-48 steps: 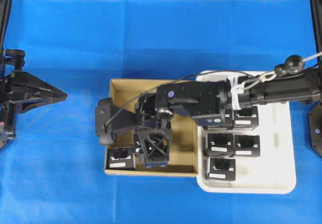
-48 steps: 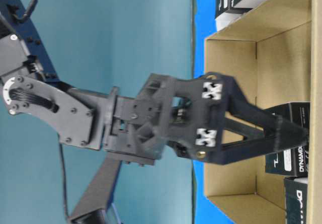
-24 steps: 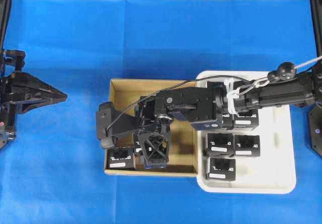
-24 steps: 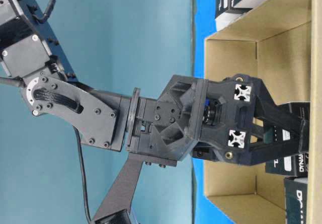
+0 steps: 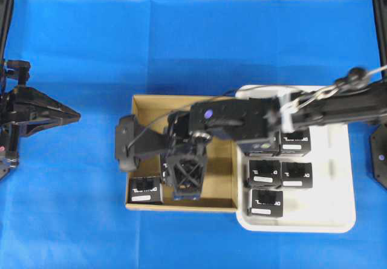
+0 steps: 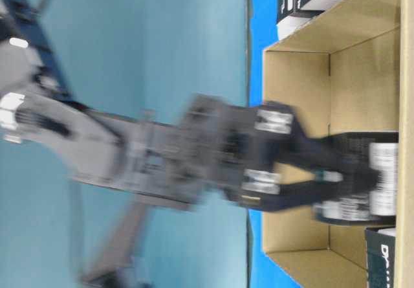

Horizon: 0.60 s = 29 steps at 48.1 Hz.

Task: Pick the box from inside the cardboard box.
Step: 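Lift the black box and carry it right to the white tray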

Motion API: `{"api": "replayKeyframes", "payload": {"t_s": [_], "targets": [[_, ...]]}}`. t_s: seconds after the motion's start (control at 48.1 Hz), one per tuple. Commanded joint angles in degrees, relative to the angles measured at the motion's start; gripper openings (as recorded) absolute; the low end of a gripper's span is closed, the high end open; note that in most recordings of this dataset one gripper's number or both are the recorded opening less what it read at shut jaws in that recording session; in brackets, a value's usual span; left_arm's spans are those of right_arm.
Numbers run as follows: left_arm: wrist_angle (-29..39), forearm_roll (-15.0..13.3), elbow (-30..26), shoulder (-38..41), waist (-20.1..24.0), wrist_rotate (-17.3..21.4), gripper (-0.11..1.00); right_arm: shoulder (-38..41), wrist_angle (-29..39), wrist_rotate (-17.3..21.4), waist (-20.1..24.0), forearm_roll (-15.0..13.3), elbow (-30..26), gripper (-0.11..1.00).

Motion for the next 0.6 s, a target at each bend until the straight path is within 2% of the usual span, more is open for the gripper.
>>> {"api": "replayKeyframes", "payload": {"t_s": [0.0,0.146,0.312,0.582], "targets": [[-0.3,0.2,-1.2,0.3,0.0,-0.1,-0.05,-3.7,2.6,0.5,-1.4,0.1,-1.4,0.61],[-0.2,0.3,-1.1,0.1,0.0,0.0,-0.05,-10.0,9.5,1.5,-2.2,0.1,-1.4,0.61],[0.4,0.2,-1.1,0.3,0.0,0.0,-0.05,-18.1,14.9,2.4,-1.7,0.3,1.2,0.61],[1.2,0.2,-1.1,0.3,0.0,0.0,-0.05,-29.6,17.9,9.2,1.9,0.5,13.5,0.61]]}}
